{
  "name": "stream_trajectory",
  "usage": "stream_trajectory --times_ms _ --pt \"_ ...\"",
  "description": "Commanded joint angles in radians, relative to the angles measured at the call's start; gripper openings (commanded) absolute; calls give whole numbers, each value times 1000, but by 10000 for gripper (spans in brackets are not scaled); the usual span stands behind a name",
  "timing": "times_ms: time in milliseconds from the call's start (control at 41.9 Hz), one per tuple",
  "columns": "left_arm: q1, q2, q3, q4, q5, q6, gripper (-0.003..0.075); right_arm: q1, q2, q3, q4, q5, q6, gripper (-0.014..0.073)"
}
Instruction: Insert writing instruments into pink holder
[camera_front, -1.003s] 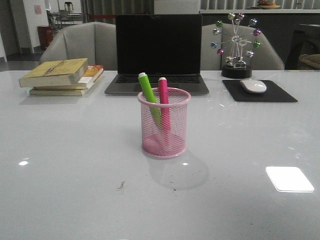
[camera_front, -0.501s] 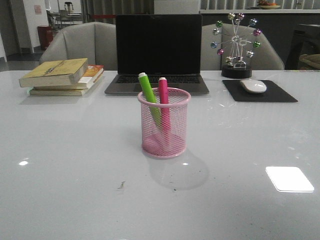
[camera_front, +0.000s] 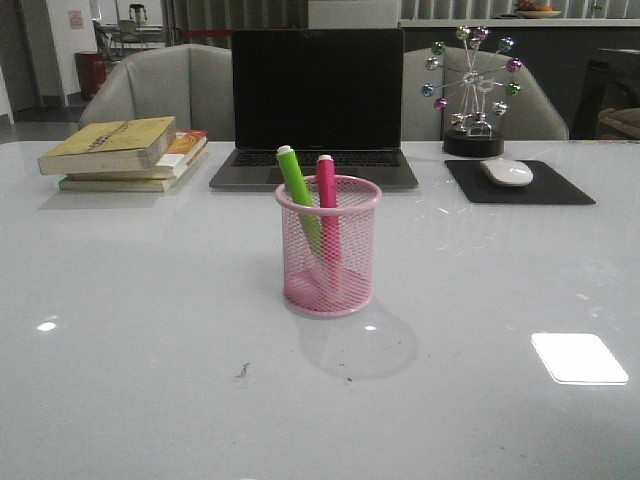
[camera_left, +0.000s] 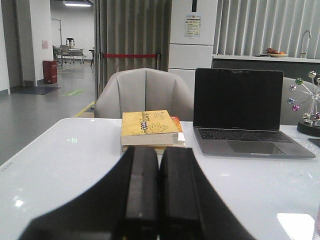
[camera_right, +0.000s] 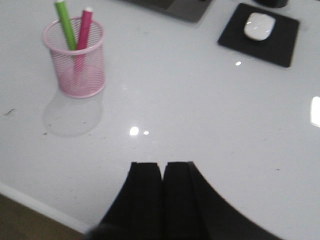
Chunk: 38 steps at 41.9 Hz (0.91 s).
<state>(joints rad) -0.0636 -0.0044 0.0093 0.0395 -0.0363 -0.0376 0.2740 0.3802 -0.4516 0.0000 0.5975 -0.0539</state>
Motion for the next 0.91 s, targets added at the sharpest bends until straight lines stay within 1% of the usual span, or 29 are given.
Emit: stream_trajectory --times_ms 0,167,239,334,382,525,716,788,884 --pt "0 -20 -1 -2 -89 -9 98 -93 -106 87 -6 -193 -22 43" --pt "0 -20 -1 -2 -89 -9 98 -227 -295 311 95 -421 -21 43" --pt "0 -20 -1 -2 -89 -9 98 -260 -346 384 150 -498 -21 43" --pt "0 -20 -1 -2 -89 -9 98 -273 -399 472 193 -598 -21 43" --pt "0 -20 -1 -2 -89 -9 98 -274 -415 466 189 -571 -28 43" --pt "0 -18 -1 -2 -89 -9 98 -274 -404 463 155 -598 -28 43" --pt "0 -18 -1 -2 -89 -9 97 -274 -407 468 152 -603 -28 43" --pt "0 -18 -1 -2 -89 -9 97 -274 -414 468 96 -621 -13 43" --pt "0 -18 -1 -2 -89 -9 97 -274 -414 468 12 -654 54 43"
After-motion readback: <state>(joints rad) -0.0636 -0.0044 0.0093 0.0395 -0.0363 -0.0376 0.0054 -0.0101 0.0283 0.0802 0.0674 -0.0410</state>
